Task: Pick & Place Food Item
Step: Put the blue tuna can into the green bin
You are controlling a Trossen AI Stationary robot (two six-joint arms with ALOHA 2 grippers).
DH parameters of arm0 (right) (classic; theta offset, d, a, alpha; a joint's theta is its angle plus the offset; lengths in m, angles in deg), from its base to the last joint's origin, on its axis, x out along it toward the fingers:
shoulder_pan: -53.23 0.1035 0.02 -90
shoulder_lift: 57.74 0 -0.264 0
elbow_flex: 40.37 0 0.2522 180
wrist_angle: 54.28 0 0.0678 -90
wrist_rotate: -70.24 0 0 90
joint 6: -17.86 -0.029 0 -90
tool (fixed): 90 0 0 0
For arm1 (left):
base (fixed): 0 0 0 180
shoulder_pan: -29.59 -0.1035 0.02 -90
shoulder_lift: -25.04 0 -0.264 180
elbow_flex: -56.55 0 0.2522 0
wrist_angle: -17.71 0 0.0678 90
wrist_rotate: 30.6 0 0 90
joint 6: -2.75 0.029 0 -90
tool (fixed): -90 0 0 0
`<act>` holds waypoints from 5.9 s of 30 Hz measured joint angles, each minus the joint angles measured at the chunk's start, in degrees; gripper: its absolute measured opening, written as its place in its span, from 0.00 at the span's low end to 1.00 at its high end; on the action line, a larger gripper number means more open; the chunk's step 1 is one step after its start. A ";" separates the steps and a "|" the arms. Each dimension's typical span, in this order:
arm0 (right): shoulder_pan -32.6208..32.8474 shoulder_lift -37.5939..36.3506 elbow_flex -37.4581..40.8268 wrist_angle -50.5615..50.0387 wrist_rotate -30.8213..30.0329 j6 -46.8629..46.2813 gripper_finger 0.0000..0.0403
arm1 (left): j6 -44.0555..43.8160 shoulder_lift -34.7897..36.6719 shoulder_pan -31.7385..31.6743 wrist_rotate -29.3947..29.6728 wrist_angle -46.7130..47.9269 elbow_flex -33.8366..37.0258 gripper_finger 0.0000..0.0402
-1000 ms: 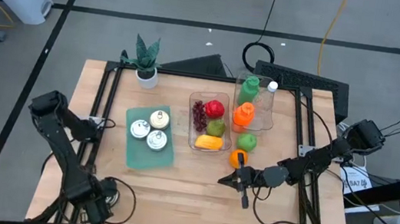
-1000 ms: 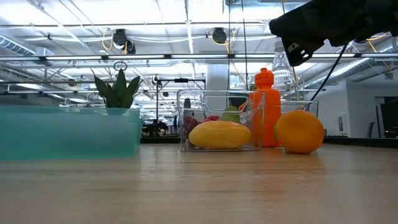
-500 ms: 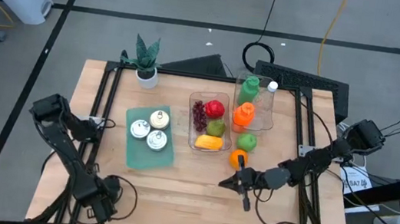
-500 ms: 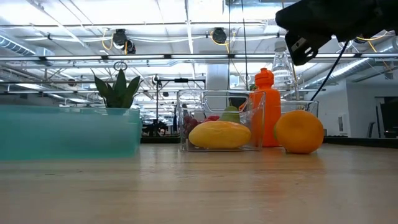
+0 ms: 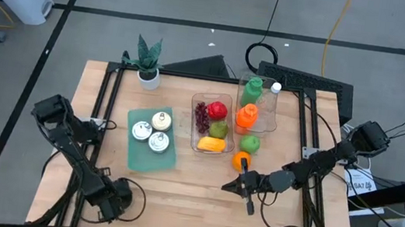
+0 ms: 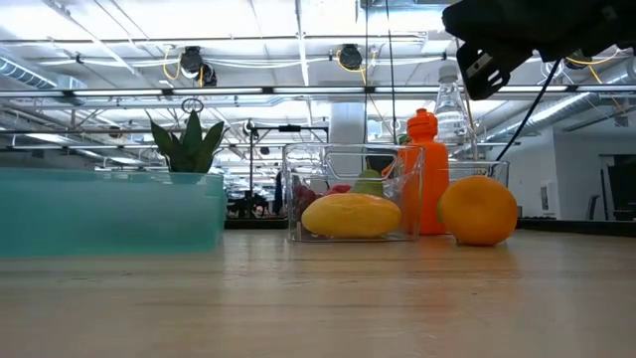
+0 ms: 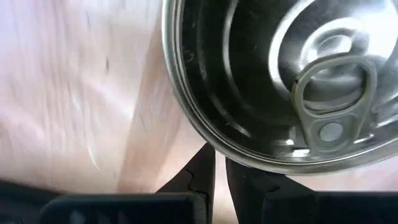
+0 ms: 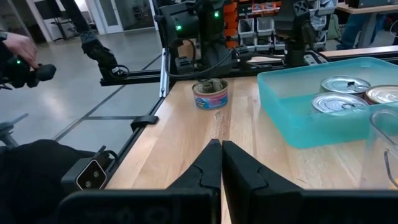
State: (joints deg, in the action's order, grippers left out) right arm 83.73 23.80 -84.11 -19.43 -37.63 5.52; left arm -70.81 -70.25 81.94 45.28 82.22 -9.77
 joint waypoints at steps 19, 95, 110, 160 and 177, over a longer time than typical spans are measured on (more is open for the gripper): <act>0.00 0.02 -0.01 -0.85 0.00 1.48 0.01 | 25.28 -2.13 -15.78 10.85 -12.73 -0.55 0.13; 0.37 0.00 -0.02 -0.93 0.04 3.41 0.01 | 69.09 -15.72 -24.95 12.62 -10.70 -23.91 0.13; 0.22 0.02 -0.02 0.21 -0.04 4.48 0.01 | 70.46 -10.53 -13.25 9.22 -21.28 -23.10 0.13; 3.13 0.02 -3.45 -2.86 1.88 12.98 0.01 | 67.68 26.22 -13.42 35.35 -84.51 30.63 0.13; 5.49 22.09 -49.96 -70.33 1.43 1.37 0.22 | 67.51 25.22 -15.63 34.65 -84.75 33.48 0.13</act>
State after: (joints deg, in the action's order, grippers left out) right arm 89.23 45.89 -134.07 -89.77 -36.20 6.89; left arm -3.29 -45.03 66.30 79.94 -2.52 23.72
